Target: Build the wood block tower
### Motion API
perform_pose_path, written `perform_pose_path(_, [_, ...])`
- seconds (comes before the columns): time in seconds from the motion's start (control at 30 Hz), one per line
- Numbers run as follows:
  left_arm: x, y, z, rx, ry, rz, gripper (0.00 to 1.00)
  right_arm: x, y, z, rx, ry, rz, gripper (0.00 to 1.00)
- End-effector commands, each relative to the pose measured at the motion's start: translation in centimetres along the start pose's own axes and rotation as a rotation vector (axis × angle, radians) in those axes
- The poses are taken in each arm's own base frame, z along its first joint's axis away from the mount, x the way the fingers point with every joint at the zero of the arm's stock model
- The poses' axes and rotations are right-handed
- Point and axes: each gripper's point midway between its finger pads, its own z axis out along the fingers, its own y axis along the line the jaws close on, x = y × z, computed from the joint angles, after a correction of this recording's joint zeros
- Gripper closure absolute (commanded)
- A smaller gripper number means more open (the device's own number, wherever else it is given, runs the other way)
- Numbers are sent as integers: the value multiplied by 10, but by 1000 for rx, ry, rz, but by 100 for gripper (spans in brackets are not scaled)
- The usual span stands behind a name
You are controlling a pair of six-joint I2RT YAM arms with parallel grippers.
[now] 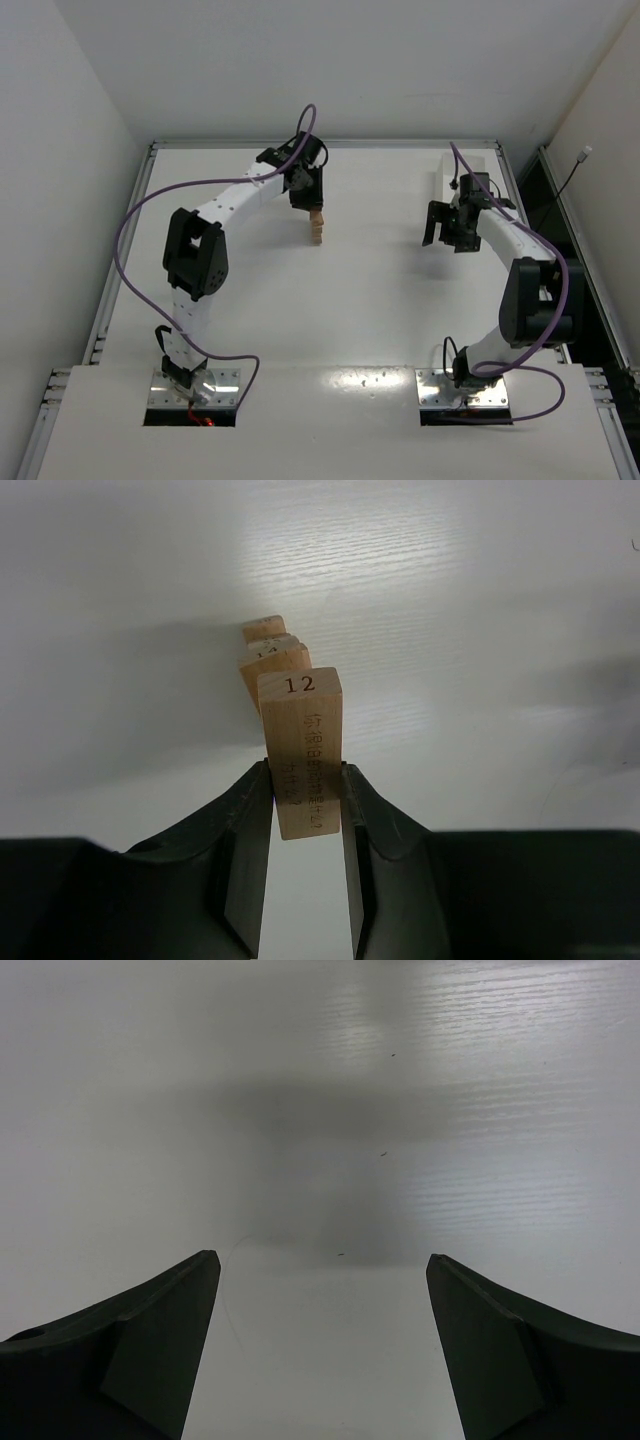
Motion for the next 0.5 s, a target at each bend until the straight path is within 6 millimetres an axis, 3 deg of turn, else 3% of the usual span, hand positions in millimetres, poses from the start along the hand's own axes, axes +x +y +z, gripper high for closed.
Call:
perform_pose_path(0.0, [-20, -5, -24, 43, -72, -22, 100, -20, 9, -3, -27, -50, -9, 19])
perform_pose_path(0.1, [-21, -8, -25, 58, -75, -21, 96, -20, 9, -3, -27, -50, -9, 19])
perform_pose_path(0.33, [-18, -9, -21, 62, -62, -21, 71, -20, 9, -3, -27, -50, -9, 19])
perform_pose_path(0.47, [-19, -7, -21, 53, -67, -12, 68, -20, 9, -3, -27, -50, -9, 19])
